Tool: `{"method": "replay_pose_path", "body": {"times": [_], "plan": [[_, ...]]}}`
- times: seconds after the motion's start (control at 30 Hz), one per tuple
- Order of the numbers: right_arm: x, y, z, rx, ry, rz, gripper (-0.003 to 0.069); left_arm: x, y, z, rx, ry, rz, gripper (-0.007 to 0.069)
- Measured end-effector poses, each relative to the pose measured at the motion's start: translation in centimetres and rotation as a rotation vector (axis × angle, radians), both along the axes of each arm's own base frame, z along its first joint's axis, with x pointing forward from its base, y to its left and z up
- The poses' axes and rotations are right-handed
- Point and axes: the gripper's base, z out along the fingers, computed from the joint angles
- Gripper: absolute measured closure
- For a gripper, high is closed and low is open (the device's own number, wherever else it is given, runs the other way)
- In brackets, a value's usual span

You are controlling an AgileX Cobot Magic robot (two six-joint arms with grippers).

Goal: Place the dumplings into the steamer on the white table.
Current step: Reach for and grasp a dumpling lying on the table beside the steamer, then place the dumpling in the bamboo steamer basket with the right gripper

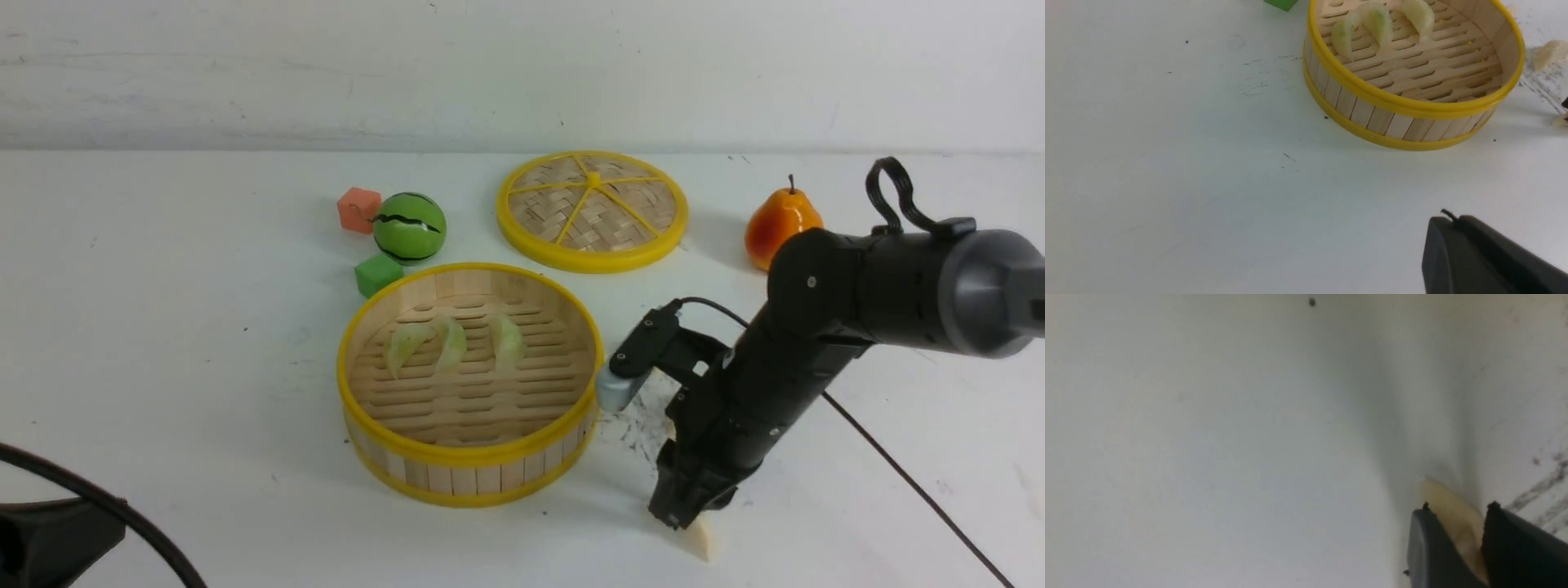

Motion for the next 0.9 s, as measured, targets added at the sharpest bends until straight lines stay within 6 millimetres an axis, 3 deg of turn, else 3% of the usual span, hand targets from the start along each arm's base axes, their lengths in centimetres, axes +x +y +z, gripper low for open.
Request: {"method": "replay_pose_path", "body": {"times": [0.13,0.33,0.4,0.47,0.53,0.6,0.67,0.73,0.77,0.83,0.9], "plan": [[-0.2,0.0,1.6,-0.009,0.073,-0.037,0.0495,-2.2,0.5,0.9,-0.031,-0.096,-0.006,0.0638],[0.8,1.0,7.7,0.043,0.037,-0.11,0.0496,-5.1,1.2,0.0,-0.058,-0.231,-0.004,0.0638],[1.3,2.1,9.8,0.09,-0.008,-0.125,0.0496,-5.5,1.4,-0.6,-0.072,-0.289,0.005,0.0638],[1.5,4.8,12.8,0.177,-0.089,-0.11,0.0496,-5.5,1.5,-1.3,-0.091,-0.357,0.021,0.0638],[1.5,7.9,14.3,0.259,-0.154,-0.096,0.0496,-5.3,1.6,-1.7,-0.103,-0.397,0.032,0.0638],[1.9,10.6,14.1,0.323,-0.193,-0.11,0.0496,-5.1,1.6,-2.0,-0.107,-0.413,0.038,0.0638],[2.4,12.7,12.8,0.353,-0.188,-0.13,0.0496,-5.1,1.6,-2.1,-0.108,-0.417,0.04,0.0638],[3.1,14.3,10.7,0.361,-0.187,-0.154,0.0496,-5.1,1.6,-2.1,-0.11,-0.422,0.041,0.0638],[4.1,15.2,8.3,0.356,-0.178,-0.183,0.0496,-5.1,1.6,-2.0,-0.111,-0.427,0.041,0.0638],[4.9,15.8,5.6,0.334,-0.132,-0.23,0.0496,-5.1,1.6,-2.0,-0.111,-0.427,0.041,0.0638],[5.2,15.8,4.1,0.32,-0.092,-0.275,0.0496,-5.1,1.6,-2.0,-0.111,-0.427,0.041,0.0638]]}}
